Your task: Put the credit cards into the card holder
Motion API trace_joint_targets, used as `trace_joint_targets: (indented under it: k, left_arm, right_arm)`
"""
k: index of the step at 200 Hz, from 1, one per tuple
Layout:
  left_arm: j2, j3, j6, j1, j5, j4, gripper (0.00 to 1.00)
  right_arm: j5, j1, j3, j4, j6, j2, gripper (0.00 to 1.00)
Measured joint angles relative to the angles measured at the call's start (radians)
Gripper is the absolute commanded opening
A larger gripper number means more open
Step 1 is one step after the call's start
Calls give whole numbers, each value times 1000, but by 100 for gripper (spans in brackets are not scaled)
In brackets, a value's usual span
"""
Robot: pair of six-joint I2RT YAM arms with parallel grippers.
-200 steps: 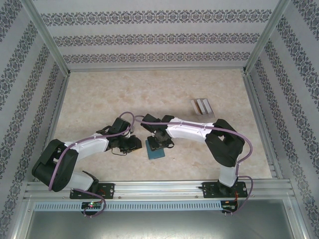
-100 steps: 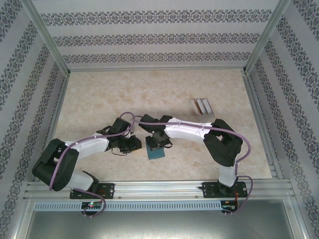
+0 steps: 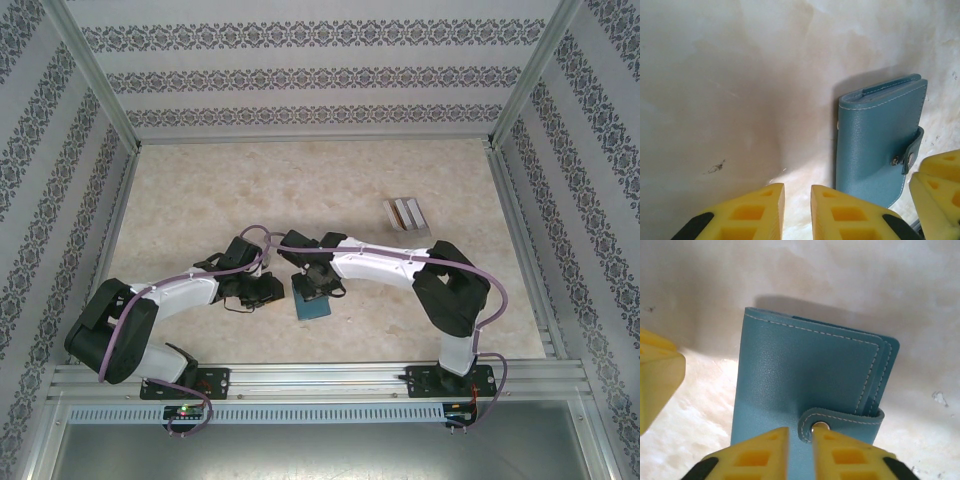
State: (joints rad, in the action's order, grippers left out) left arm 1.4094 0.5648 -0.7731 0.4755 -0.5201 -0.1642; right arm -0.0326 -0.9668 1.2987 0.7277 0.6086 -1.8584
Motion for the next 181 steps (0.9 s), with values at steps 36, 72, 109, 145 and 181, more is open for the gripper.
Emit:
trace_joint_targets:
  k: [36,72,109,145,181]
  left_arm:
    - [0,-2,0,0,0,1,22]
    - [0,-5,3,0,0,1,22]
    - [0,-9,6,0,0,0,22]
    - [0,-9,8,0,0,1,22]
    - [0,-9,8,0,0,0,22]
  right_arm:
    - [14,-10,0,6,0,0,30]
    - [19,-20,0,5,8,-24,27]
    - [37,-19,0,6,15,-29,23]
    - [48,-20,2,10,18,-32,15]
    - [52,-20,17,18,18,-54,14]
